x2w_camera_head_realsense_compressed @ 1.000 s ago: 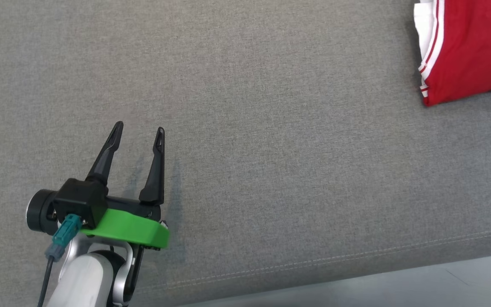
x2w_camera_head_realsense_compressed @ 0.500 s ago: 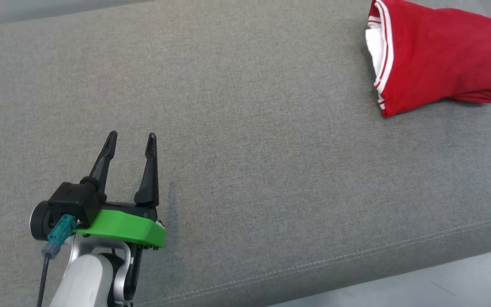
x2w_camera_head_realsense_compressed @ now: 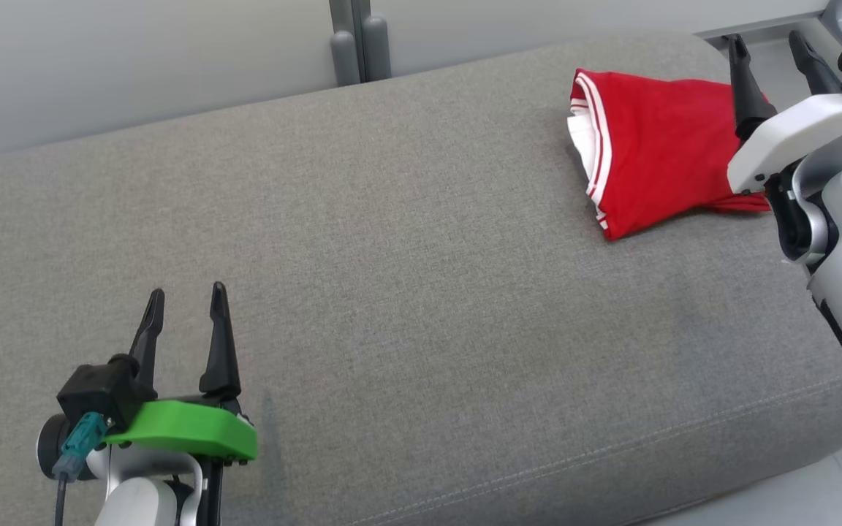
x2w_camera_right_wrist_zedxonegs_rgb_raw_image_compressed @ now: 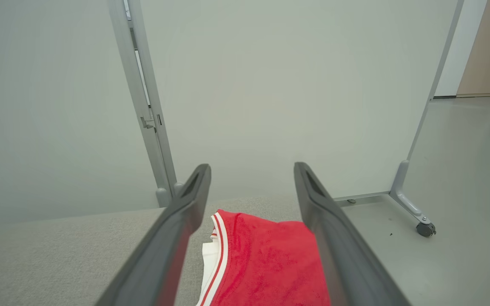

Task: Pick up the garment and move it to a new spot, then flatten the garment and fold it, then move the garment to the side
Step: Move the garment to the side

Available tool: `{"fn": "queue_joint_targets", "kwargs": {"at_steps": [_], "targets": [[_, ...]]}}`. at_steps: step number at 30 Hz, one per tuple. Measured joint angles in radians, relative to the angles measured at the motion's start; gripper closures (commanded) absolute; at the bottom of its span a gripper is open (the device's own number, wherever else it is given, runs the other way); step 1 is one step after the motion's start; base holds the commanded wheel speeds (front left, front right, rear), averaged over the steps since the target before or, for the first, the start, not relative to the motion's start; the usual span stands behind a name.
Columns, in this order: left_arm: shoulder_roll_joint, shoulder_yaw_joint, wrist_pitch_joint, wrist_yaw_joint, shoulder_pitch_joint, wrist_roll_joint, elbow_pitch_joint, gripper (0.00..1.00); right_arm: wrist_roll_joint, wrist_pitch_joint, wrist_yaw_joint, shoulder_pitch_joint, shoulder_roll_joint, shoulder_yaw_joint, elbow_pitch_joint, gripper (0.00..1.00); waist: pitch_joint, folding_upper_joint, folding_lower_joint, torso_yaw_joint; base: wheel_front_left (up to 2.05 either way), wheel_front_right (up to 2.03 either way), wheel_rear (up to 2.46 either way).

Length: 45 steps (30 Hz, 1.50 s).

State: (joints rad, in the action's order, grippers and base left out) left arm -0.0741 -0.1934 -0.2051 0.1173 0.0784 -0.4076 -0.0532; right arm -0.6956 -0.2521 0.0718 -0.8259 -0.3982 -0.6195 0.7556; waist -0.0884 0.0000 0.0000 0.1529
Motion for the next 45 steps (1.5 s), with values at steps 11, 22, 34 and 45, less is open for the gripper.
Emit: {"fn": "queue_joint_targets", "kwargs": {"at_steps": [11, 22, 34, 45], "targets": [[0.006, 0.041, -0.009, 0.004, -0.064, 0.040, -0.040, 0.00, 0.049, 0.000, 0.032, 0.204, 0.057, 0.038, -0.169, 0.00, 0.089, 0.0000, 0.0000, -0.024, 0.00, 0.00, 0.00], [0.020, 0.112, -0.024, 0.007, -0.115, 0.050, -0.046, 0.00, 0.146, 0.000, 0.052, 0.401, 0.114, 0.057, -0.311, 0.00, 0.116, 0.0000, 0.0000, -0.056, 0.00, 0.00, 0.00], [0.025, 0.134, -0.034, 0.007, -0.173, 0.050, -0.054, 0.00, 0.230, 0.000, 0.053, 0.554, 0.151, 0.172, -0.414, 0.00, 0.124, 0.0000, 0.0000, -0.060, 0.00, 0.00, 0.00], [0.026, 0.127, -0.035, 0.007, -0.197, 0.061, -0.046, 0.00, 0.294, 0.000, 0.053, 0.662, 0.202, 0.229, -0.474, 0.00, 0.128, 0.0000, 0.0000, -0.064, 0.00, 0.00, 0.00]]}}
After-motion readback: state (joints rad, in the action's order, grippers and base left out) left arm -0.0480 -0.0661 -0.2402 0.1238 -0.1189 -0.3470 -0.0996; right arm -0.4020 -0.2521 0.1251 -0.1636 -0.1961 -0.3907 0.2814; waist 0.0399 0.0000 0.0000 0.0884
